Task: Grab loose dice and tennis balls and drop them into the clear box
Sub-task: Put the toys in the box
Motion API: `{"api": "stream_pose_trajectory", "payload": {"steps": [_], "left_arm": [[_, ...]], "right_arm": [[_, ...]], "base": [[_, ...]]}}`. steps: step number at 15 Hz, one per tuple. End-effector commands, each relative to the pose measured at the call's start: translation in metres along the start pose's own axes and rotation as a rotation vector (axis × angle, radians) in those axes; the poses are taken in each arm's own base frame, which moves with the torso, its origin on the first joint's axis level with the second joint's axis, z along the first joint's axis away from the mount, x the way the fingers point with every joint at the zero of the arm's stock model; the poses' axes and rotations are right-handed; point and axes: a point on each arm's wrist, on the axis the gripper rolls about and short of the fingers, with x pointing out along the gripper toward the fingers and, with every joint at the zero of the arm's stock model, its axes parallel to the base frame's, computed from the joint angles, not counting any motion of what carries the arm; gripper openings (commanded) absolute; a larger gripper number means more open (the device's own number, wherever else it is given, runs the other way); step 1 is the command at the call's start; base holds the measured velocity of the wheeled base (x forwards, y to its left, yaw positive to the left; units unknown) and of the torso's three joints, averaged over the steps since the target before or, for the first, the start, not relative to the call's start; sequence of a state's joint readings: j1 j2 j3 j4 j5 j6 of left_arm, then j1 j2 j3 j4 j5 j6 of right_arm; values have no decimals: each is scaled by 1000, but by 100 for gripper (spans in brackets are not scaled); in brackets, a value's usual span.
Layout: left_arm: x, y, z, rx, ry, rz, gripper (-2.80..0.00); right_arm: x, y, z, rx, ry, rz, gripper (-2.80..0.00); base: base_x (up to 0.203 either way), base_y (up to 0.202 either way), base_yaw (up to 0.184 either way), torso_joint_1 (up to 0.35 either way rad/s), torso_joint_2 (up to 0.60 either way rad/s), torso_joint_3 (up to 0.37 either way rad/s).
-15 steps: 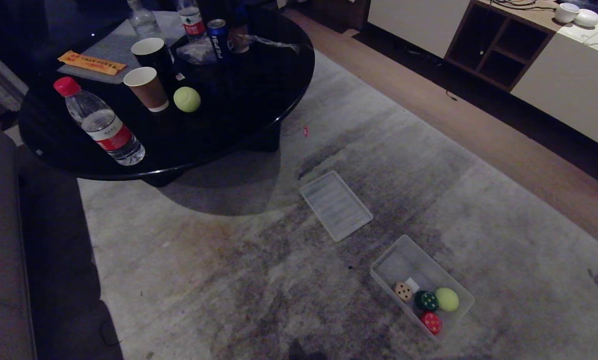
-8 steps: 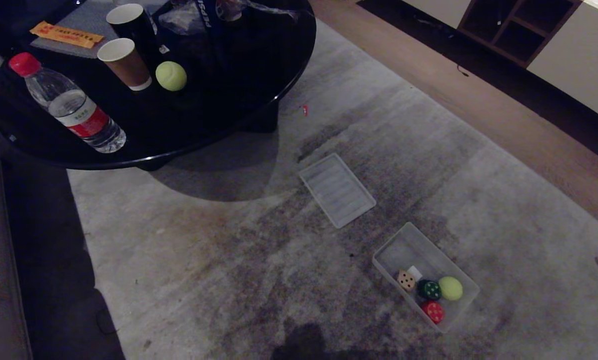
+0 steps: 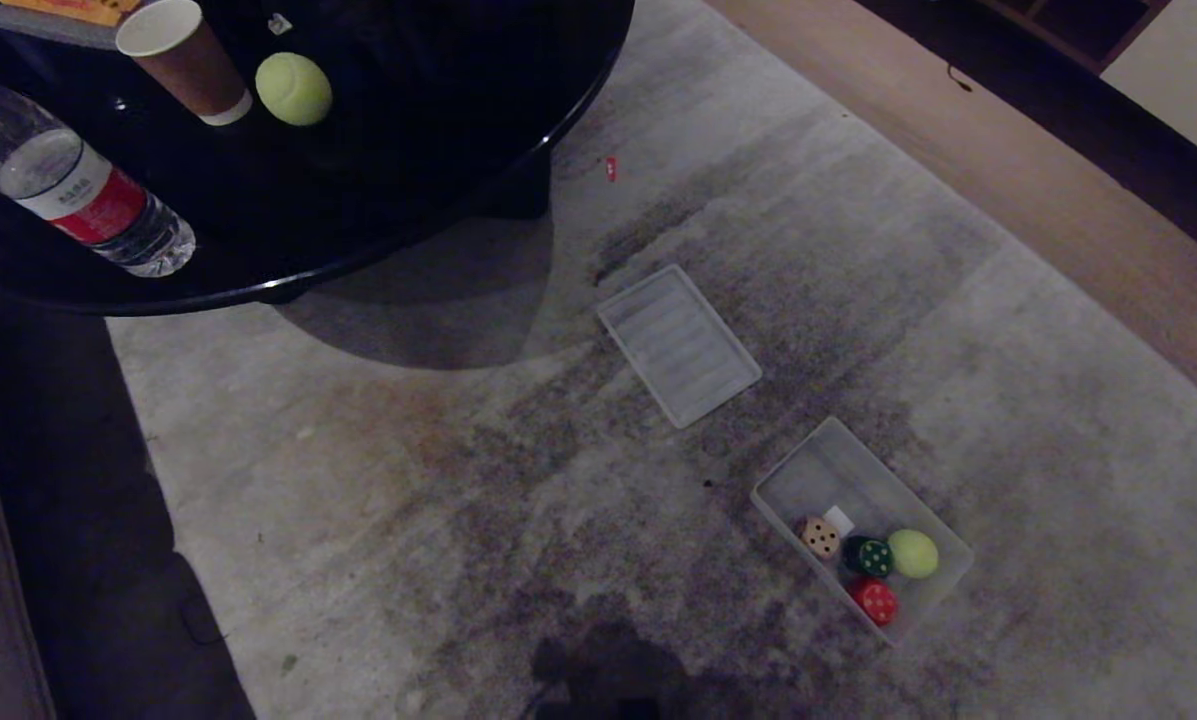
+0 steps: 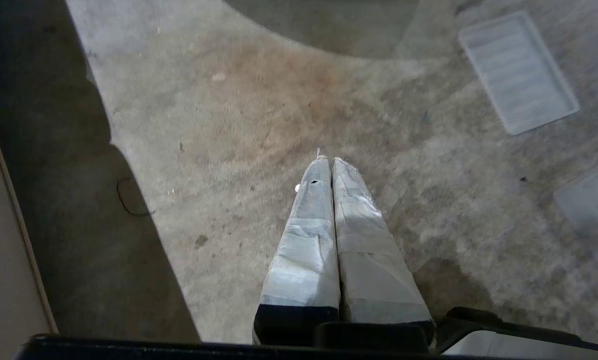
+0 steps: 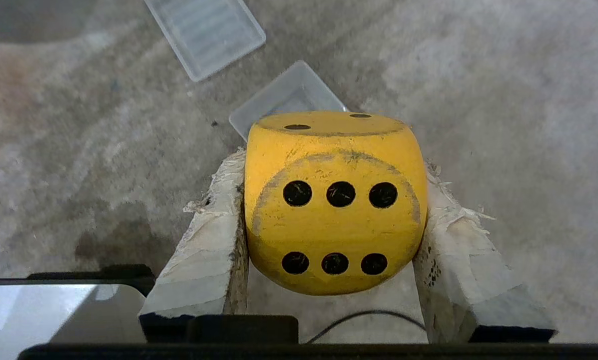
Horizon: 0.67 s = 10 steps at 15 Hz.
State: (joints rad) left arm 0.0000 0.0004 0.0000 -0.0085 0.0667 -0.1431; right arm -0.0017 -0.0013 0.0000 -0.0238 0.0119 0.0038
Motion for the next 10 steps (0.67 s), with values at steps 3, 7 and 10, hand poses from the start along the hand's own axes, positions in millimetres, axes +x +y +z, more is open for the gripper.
{"api": "stream_pose_trajectory", "payload": {"steps": [3,7,10], "left_arm": [[0,0,0,-1,1,0,-280],[0,0,0,-1,2,1,-280],[0,0,0,-1,2,0,-280]], "right_arm": [[1,0,-3,-1,11,0,-280],[1,0,-3,-1,11,0,-280],[1,0,-3,-1,11,0,-280]], "base": [[0,0,0,5,3,-200],[0,0,0,2,3,-197],[0,0,0,5,-3,-204]]}}
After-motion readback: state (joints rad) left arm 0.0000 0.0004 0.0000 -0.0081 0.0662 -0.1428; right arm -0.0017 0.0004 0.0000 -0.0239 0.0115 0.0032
